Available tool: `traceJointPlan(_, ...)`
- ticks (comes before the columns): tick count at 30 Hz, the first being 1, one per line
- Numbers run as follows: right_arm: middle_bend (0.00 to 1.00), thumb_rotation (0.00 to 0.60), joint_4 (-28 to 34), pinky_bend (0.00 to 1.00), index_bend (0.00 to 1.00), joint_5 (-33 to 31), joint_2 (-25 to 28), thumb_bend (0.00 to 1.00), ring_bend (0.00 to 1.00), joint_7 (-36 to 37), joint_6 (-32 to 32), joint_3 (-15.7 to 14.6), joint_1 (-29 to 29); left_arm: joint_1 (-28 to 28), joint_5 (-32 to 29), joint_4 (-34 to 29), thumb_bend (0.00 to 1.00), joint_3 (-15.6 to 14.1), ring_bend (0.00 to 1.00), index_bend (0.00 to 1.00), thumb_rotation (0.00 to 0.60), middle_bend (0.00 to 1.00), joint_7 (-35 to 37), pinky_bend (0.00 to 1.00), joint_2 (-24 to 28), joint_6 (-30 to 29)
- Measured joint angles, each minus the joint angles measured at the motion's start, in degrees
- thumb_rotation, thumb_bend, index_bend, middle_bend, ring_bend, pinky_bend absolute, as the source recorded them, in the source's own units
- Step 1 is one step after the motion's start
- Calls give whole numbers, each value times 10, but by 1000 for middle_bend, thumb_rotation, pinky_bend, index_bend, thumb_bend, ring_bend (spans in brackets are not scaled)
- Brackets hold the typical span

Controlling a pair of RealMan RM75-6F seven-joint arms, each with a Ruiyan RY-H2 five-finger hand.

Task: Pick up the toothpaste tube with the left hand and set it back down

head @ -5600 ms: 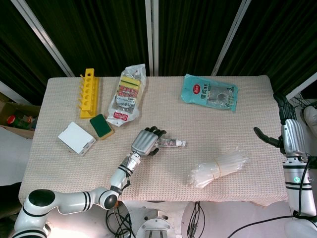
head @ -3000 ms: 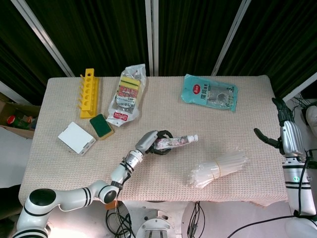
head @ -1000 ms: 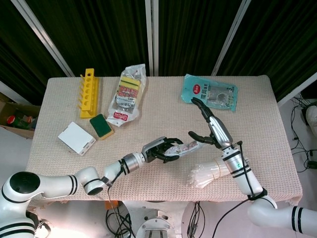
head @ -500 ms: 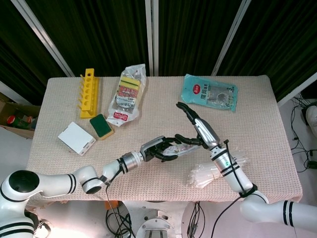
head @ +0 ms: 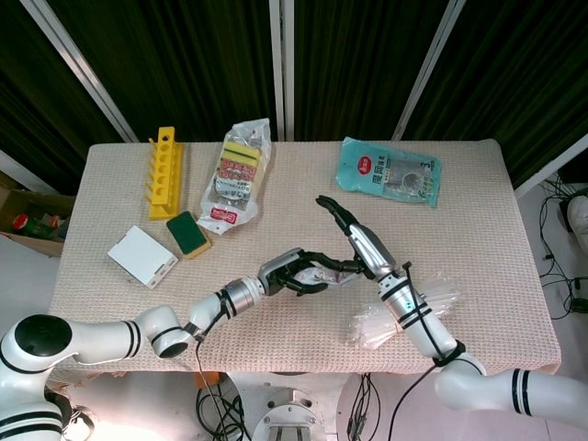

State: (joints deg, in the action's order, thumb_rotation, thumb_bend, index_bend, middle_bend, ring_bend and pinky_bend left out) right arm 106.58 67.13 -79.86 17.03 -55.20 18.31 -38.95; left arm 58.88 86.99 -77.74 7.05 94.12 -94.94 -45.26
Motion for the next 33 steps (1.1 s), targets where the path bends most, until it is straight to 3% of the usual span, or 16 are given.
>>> traceJointPlan(21, 0, 133, -86, 0, 0, -24, -121, 0, 0, -18, -7, -18, -18, -27, -52, 2, 508, 32, 863, 873, 600, 1000, -12, 835, 10, 15)
traceJointPlan(27, 0, 133, -57, 0, 0, 6, -106, 0, 0, -20, -50, 1, -9, -33, -58, 3, 508, 37, 863, 873, 600, 1000, -25, 835, 15, 21)
traceJointPlan(33, 0, 133, 12, 0, 0, 40, -39, 0, 0, -25, -95, 23, 17, -43, -71, 20, 508, 34, 863, 873, 600, 1000, -44, 835, 15, 34)
